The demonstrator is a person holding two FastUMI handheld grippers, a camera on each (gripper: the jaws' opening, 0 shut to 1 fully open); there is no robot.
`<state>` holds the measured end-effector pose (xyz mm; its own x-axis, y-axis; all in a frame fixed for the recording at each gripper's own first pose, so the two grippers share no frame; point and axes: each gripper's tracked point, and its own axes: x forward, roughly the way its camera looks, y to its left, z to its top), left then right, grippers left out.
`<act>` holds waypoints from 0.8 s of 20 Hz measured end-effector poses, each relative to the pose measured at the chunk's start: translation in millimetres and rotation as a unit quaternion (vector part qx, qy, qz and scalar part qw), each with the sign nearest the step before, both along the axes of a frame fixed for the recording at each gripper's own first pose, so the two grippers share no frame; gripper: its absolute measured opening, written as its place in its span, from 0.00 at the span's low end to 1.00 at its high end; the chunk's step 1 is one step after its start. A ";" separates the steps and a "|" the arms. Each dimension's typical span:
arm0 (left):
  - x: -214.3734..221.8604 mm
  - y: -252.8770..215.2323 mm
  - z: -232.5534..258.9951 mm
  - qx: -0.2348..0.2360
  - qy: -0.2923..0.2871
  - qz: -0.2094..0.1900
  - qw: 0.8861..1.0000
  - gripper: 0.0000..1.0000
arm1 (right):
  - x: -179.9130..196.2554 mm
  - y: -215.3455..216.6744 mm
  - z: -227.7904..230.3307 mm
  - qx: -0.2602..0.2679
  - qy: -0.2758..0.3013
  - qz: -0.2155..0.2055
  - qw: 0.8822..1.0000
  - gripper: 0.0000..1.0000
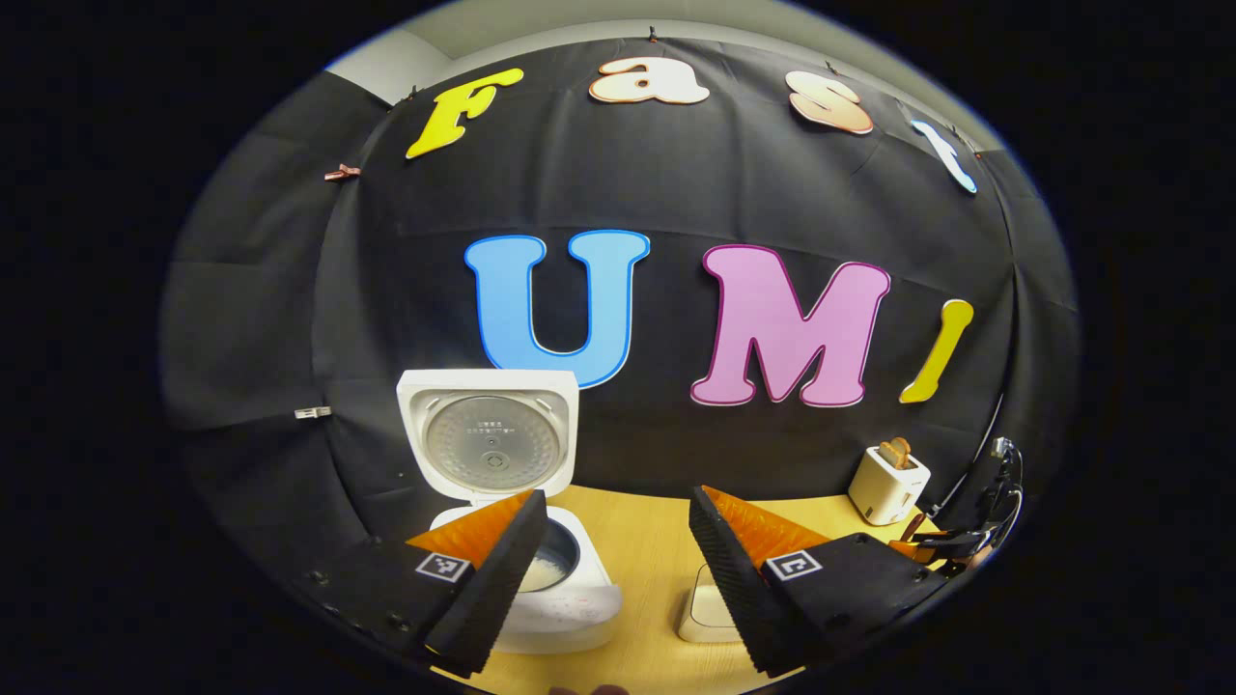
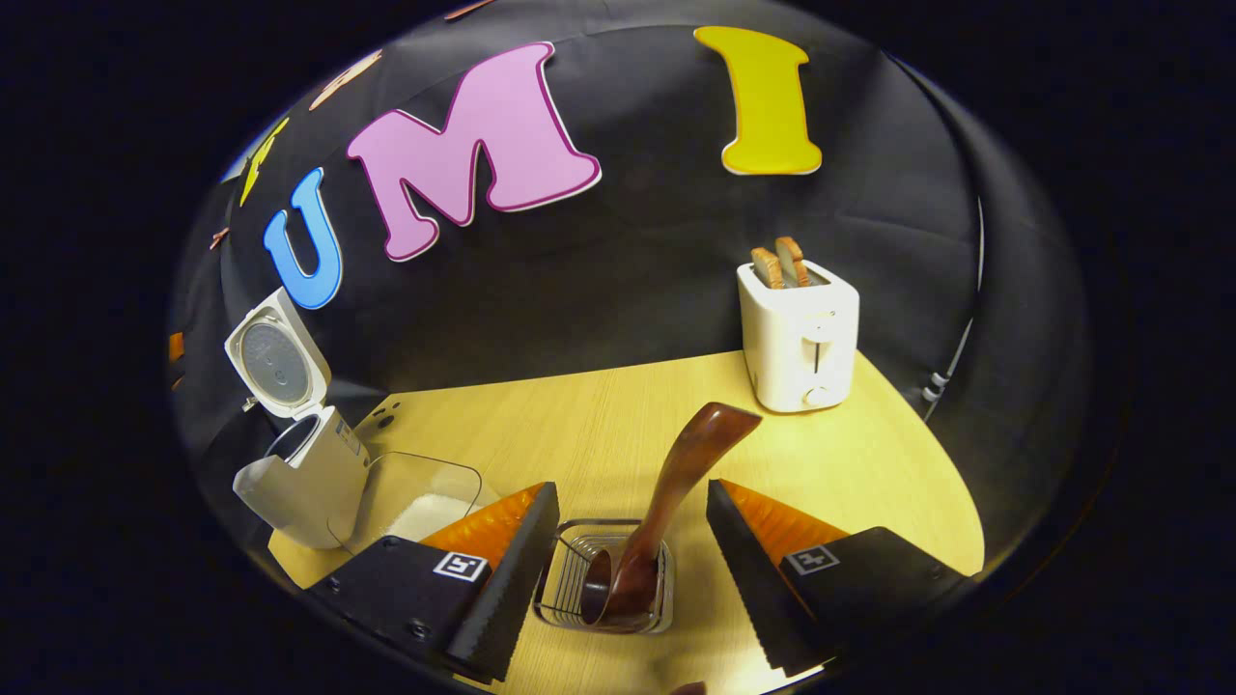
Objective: Close the left gripper, press the button to open the rice cooker; take a wooden spoon from the chopstick holder with the right hand, scoop a spoonful of rice and pour it into the rice cooker, then put the wooden spoon back into the chopstick holder.
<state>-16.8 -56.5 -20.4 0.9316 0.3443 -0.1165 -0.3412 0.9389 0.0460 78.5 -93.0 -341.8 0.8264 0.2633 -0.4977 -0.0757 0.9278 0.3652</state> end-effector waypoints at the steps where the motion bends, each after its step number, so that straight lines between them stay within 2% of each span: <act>1: -3.1 0.4 0.3 0.006 0.005 0.008 1.000 0.95 | 5.5 3.8 -8.5 0.006 0.004 0.002 1.000 0.90; 2: -6.4 1.1 -0.3 0.014 0.009 0.015 1.000 0.95 | 10.8 7.4 -15.6 0.009 0.007 0.003 1.000 0.86; 3: -10.4 1.4 1.1 0.022 0.013 0.020 0.999 0.96 | 15.9 9.5 -22.2 0.011 0.008 0.003 1.000 0.77; 5: -16.4 1.4 0.3 0.033 0.025 0.024 0.999 0.95 | 24.5 13.3 -26.9 0.020 0.004 0.003 1.000 0.76; 6: -18.1 2.7 -0.6 0.037 0.031 0.027 0.998 0.95 | 25.9 15.0 -30.6 0.023 0.007 0.005 1.000 0.72; 7: -18.9 3.5 -1.7 0.037 0.036 0.031 0.998 0.95 | 26.9 17.0 -39.2 0.027 0.016 0.007 0.999 0.51; 9: -19.0 2.4 -2.8 0.035 0.040 0.032 0.998 0.95 | 29.4 14.3 -40.6 0.041 0.018 -0.005 0.999 0.32; 10: -19.1 2.2 -2.9 0.035 0.041 0.030 0.998 0.95 | 28.8 7.8 -38.0 0.042 0.016 -0.013 0.999 0.32; 11: -19.4 1.6 -4.2 0.037 0.041 0.028 0.998 0.95 | 25.4 5.5 -34.3 0.047 0.018 -0.016 0.999 0.41; 12: -19.2 1.4 -4.4 0.037 0.042 0.026 0.998 0.95 | 26.7 7.3 -37.4 0.053 0.018 -0.015 0.998 0.26; 16: -20.8 1.0 -6.5 0.027 0.036 0.018 0.999 0.95 | 20.5 7.9 -16.8 0.054 0.006 -0.016 0.998 0.23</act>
<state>-37.5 -55.5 -27.0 0.9085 0.3849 -0.1630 -0.3685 0.9216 0.1220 99.0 -85.1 -358.7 0.8296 0.2888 -0.4778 -0.0412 0.8851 0.4635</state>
